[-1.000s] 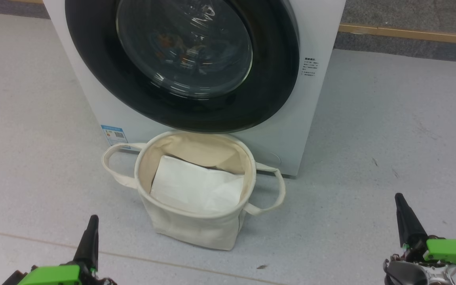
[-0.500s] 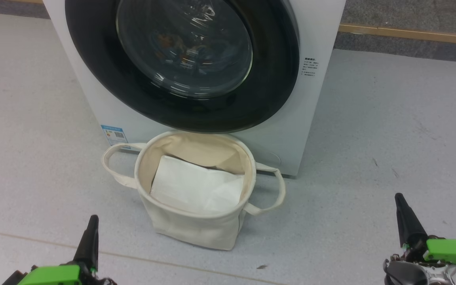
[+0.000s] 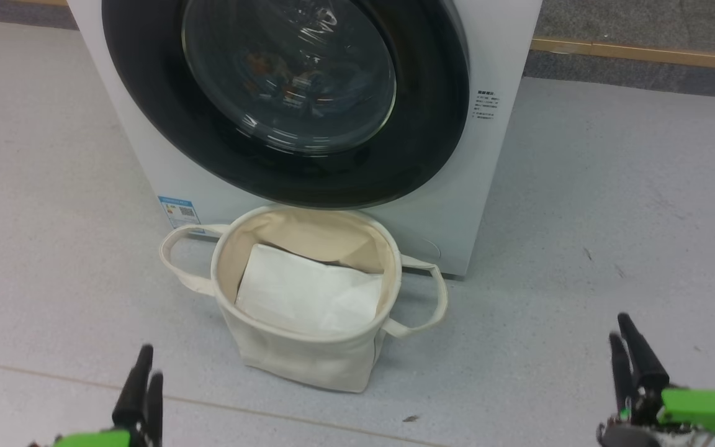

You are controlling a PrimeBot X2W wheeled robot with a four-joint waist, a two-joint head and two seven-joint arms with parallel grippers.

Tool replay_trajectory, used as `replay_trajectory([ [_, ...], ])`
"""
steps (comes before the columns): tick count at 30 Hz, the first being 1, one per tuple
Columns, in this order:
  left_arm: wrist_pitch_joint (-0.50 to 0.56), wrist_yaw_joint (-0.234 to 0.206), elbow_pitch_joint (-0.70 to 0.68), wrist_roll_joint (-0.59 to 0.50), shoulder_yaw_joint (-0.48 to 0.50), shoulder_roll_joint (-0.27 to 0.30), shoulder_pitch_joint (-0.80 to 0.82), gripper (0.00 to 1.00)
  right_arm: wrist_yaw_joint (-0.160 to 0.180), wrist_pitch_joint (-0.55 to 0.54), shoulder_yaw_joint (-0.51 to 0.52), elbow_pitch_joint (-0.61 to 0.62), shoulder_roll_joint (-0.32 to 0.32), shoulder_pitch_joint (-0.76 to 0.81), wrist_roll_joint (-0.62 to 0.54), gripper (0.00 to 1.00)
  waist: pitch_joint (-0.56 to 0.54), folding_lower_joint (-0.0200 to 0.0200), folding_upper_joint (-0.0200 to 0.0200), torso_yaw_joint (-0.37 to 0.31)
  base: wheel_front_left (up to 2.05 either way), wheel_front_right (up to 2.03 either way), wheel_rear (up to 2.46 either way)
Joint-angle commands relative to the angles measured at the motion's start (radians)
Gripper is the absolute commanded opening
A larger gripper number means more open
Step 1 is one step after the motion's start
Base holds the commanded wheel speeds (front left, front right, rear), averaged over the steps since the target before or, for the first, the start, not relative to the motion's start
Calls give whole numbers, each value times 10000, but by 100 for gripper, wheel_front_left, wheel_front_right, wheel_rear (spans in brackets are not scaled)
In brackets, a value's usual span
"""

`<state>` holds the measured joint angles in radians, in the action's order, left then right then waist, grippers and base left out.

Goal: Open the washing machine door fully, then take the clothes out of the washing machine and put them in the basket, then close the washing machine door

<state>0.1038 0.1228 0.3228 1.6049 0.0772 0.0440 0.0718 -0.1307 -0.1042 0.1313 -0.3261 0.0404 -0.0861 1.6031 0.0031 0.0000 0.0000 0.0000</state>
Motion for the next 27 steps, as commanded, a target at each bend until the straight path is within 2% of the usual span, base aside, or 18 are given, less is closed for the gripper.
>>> replay_trajectory([
  [1,-8,0,29,-3,2,0,-20,100,2,8,-8,-36,-4,11,3,100,1,0,0,1,0,0,0],
  [5,-71,-5,252,-30,23,-5,-170,100,0,77,-75,-285,-28,116,25,100,7,2,0,10,0,0,0],
  [9,-185,-10,178,-84,72,-3,-132,100,0,194,-159,-257,-24,36,45,100,-17,23,0,25,0,0,0],
  [14,-332,-42,47,-271,115,32,-112,100,0,340,-252,-206,-19,-60,-36,100,-7,2,0,37,0,0,0],
  [21,-539,-95,-155,-673,137,123,-52,100,0,545,-366,-106,-11,-225,-381,100,-9,1,0,64,0,0,0],
  [27,-716,-175,-300,-1331,27,304,-3,100,0,721,-463,24,-5,-356,-1212,100,-13,0,0,89,0,0,0],
])
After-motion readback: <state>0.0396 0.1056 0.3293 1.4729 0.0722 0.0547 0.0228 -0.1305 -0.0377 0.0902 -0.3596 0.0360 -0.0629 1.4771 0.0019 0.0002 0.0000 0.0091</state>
